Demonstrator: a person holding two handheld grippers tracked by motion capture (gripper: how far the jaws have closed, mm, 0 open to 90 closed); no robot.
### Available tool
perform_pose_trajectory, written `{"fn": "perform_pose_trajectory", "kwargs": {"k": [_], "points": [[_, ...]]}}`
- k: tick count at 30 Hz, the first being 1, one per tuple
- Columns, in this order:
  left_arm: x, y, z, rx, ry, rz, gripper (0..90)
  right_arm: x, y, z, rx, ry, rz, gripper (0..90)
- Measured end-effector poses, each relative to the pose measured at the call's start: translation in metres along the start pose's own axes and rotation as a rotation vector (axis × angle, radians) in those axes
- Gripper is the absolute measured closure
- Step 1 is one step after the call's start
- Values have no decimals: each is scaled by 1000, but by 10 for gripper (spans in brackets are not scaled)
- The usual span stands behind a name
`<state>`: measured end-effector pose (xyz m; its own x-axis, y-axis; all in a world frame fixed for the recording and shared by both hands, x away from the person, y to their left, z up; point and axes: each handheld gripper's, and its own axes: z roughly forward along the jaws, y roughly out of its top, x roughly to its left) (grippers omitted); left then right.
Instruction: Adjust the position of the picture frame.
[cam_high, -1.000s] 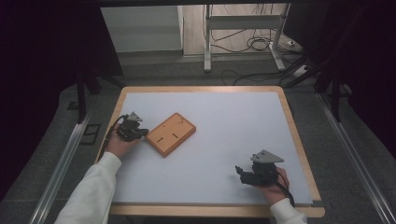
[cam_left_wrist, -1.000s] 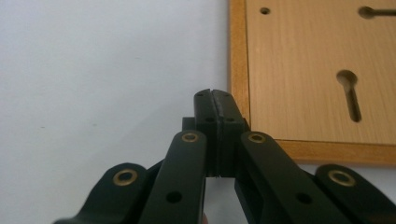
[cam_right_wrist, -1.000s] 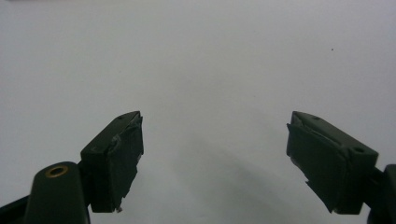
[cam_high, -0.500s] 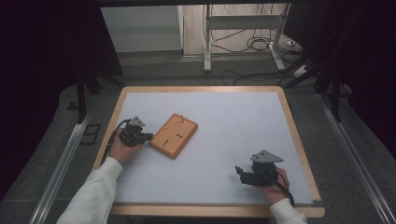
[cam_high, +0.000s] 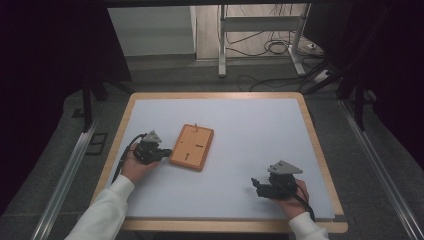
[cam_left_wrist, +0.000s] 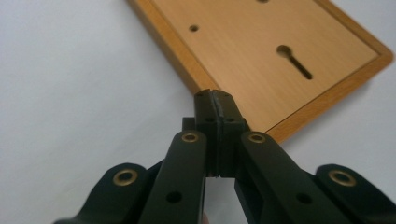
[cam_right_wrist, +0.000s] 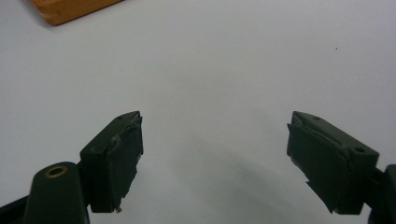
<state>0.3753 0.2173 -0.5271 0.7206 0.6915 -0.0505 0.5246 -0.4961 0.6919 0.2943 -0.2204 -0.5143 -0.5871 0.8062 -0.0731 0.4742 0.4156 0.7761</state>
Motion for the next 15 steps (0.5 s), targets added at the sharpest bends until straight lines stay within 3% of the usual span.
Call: {"fn": "perform_pose_trajectory", "kwargs": {"k": [5,15], "points": [[0,-2,1,-14,-26,-38,898,1,0,0,1,1,-3,187],[-11,-1,5,-23,-63,-30,898,1,1,0,1,3,-4,187]]}}
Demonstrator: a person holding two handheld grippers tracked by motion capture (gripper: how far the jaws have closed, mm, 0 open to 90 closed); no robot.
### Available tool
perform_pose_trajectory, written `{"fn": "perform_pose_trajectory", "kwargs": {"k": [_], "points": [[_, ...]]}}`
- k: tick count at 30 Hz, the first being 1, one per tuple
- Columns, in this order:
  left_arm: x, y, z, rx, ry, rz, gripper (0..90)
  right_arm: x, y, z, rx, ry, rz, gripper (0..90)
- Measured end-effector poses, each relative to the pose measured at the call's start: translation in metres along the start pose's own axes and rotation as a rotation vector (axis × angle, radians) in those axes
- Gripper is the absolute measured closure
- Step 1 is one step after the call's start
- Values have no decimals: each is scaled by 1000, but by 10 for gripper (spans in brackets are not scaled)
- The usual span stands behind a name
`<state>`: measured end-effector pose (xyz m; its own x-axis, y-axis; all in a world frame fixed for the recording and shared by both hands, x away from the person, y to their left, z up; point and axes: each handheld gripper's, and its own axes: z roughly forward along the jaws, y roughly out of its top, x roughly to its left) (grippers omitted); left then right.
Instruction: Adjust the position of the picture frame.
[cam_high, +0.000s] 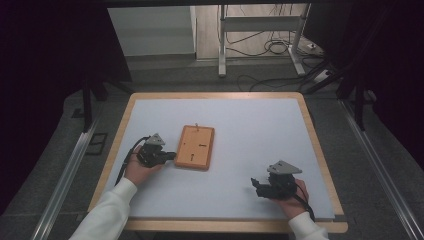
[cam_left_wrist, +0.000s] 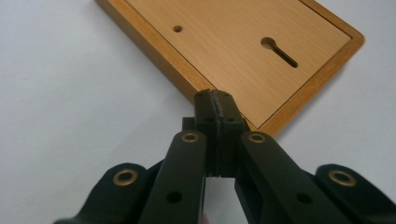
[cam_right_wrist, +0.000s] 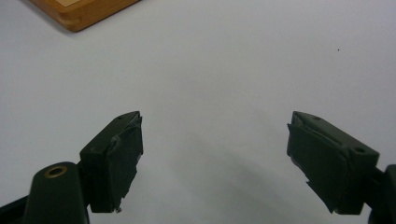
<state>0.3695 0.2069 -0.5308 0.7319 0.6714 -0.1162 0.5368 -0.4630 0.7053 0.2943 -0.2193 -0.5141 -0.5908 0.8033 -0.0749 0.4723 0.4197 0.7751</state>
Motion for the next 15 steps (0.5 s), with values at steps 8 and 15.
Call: {"fn": "perform_pose_trajectory", "kwargs": {"k": [8,15], "points": [[-11,5,7,-6,-24,15,898,0,0,1,0,1,0,187],[-16,8,12,-12,-35,18,898,-1,0,0,1,0,1,187]]}}
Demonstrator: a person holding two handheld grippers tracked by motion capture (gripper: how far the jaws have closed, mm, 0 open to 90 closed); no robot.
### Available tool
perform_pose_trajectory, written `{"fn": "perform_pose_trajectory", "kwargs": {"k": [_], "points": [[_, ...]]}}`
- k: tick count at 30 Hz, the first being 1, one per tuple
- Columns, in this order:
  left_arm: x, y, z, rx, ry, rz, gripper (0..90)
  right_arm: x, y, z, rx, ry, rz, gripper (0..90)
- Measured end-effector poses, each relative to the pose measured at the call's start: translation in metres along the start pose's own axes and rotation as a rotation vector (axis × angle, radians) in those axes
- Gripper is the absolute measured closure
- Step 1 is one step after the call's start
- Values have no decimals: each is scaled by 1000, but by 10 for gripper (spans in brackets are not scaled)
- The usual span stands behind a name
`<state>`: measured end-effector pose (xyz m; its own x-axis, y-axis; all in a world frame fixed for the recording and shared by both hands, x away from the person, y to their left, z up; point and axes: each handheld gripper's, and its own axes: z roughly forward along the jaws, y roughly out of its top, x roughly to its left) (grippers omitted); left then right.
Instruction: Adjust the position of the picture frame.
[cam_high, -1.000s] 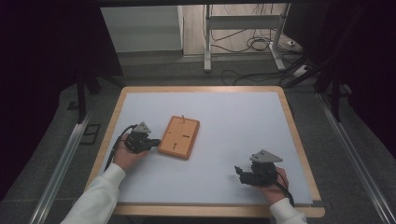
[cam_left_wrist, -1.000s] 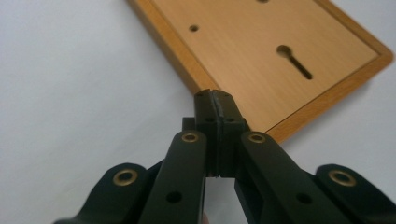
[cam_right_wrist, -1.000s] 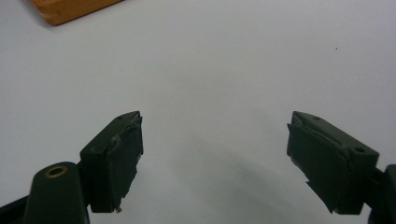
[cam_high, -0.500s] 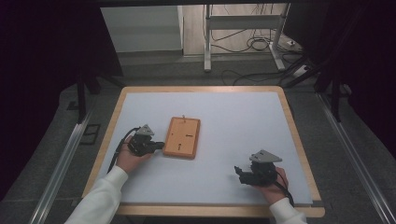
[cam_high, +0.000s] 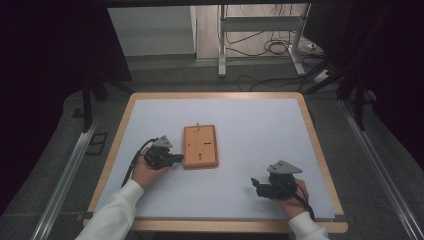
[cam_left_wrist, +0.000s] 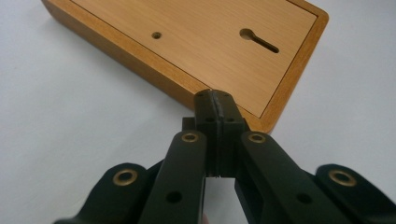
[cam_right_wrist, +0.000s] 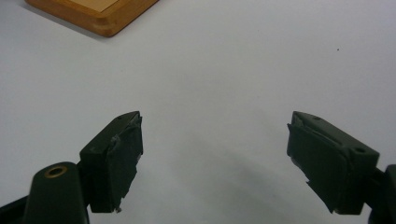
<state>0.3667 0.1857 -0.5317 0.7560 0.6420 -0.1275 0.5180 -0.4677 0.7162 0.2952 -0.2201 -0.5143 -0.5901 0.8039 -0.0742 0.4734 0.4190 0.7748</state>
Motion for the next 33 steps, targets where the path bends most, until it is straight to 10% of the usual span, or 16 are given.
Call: {"fn": "perform_pose_trajectory", "kwargs": {"k": [11,22,33], "points": [[-8,-2,-9,-19,43,10,894,-2,5,0,-21,17,18,187],[-20,-23,-38,-76,91,-92,454,5,39,17,-87,73,-8,205],[-31,-41,-44,-59,59,-90,371,18,91,71,-68,156,-56,239]]}}
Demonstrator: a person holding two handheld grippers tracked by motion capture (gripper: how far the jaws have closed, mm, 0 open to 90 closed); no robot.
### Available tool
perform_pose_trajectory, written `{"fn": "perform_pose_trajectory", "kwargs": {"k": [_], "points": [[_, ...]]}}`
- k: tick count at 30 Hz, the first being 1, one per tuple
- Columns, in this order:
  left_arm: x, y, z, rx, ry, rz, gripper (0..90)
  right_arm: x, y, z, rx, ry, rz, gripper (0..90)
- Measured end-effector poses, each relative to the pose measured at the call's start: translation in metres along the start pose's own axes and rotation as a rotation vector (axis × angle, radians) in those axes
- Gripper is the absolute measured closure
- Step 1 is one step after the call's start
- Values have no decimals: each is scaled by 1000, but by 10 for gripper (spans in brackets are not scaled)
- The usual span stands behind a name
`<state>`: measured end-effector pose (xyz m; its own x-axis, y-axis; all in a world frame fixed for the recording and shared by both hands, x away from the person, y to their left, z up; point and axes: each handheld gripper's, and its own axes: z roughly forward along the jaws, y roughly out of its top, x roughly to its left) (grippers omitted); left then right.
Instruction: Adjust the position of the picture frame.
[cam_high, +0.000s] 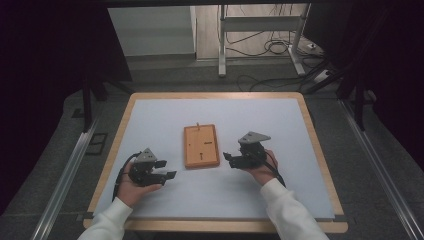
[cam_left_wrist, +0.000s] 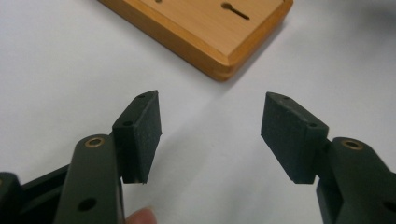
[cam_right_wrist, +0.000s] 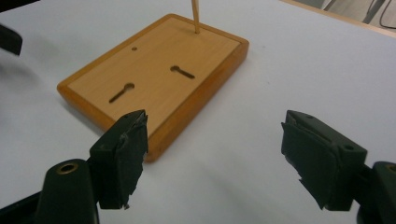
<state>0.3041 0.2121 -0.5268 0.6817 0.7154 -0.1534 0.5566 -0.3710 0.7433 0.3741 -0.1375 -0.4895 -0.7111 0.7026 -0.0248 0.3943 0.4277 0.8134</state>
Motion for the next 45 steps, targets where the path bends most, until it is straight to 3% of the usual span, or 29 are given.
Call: {"fn": "perform_pose_trajectory", "kwargs": {"k": [7,14,19,28,36,45], "points": [[-4,-1,4,15,-8,4,357,-3,20,23,-1,18,16,241],[-6,-2,9,44,-4,37,351,-4,32,45,6,28,10,245],[-6,-2,7,35,-6,29,353,-3,40,63,17,33,-5,270],[-3,-3,8,45,-7,30,356,-10,58,88,19,90,-19,388],[-3,-3,10,51,-8,36,356,-6,68,114,28,134,-55,505],[0,-4,9,53,-7,32,356,-10,71,144,32,172,-31,644]]}}
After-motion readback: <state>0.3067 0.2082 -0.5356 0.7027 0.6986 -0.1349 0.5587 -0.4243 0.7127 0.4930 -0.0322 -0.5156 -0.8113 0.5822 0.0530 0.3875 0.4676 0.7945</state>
